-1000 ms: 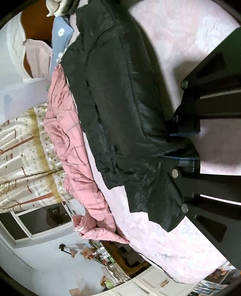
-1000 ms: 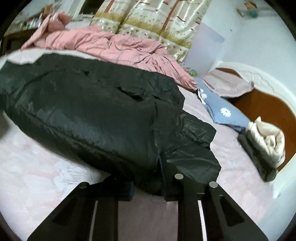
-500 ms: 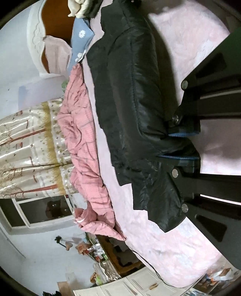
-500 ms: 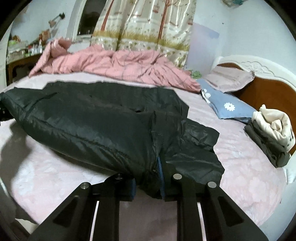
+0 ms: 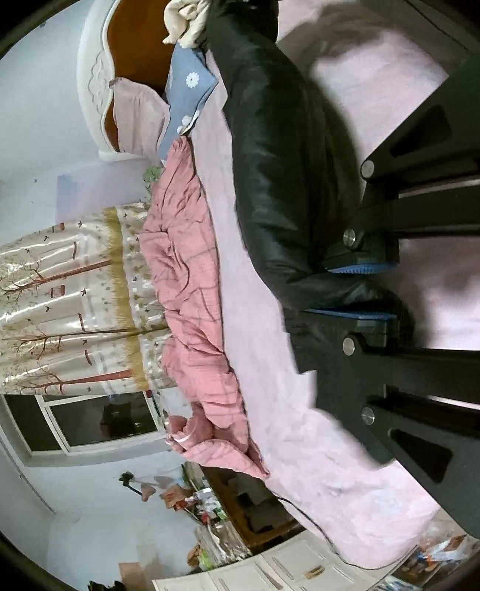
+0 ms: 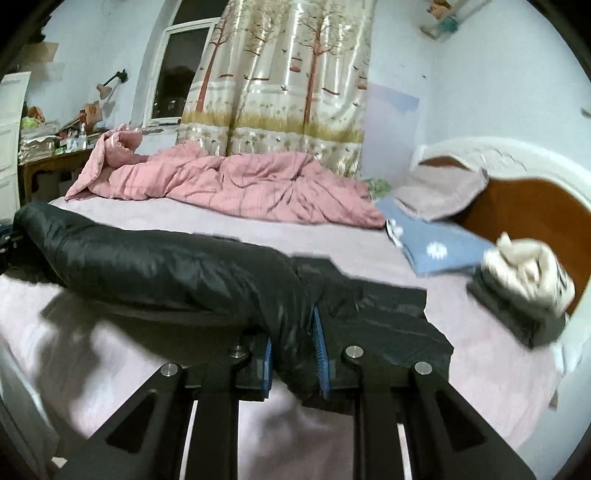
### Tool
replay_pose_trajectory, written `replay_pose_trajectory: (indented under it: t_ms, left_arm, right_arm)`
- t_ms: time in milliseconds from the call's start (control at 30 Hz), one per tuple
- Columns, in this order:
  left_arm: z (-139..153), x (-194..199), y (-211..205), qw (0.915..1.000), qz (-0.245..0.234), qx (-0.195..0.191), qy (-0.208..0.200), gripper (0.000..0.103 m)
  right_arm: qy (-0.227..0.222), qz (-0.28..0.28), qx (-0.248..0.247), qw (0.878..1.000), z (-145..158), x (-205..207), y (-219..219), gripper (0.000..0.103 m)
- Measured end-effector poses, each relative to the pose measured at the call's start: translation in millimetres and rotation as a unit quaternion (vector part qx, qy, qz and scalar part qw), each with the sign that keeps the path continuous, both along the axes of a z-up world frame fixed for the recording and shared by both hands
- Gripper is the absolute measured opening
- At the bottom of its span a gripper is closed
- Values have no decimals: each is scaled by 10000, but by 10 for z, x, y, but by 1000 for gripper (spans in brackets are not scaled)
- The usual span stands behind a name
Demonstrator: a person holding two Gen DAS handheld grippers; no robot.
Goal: Fold large clothes
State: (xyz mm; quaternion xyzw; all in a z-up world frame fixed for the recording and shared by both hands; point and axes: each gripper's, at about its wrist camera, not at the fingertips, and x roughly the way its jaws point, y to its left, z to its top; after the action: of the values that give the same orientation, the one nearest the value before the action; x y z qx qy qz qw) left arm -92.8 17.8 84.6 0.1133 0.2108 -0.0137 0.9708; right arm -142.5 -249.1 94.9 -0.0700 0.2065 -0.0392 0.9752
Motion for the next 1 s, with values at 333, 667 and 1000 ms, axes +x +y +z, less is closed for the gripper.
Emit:
replay_pose_trajectory:
  t_ms: [333, 667, 1000]
  left_arm:
    - [-169, 1560, -75, 9980, 239, 393, 433, 15]
    - [-692, 2119, -121, 9976, -39, 391, 565, 22]
    - [-204, 1582, 322, 9985, 90, -509, -198, 49]
  right_arm:
    - [398, -36, 8, 9992, -32, 1873, 50, 21]
    - [666, -166, -22, 9976, -536, 2353, -27, 45]
    - [-417, -454, 647, 9960, -222, 1852, -489, 85]
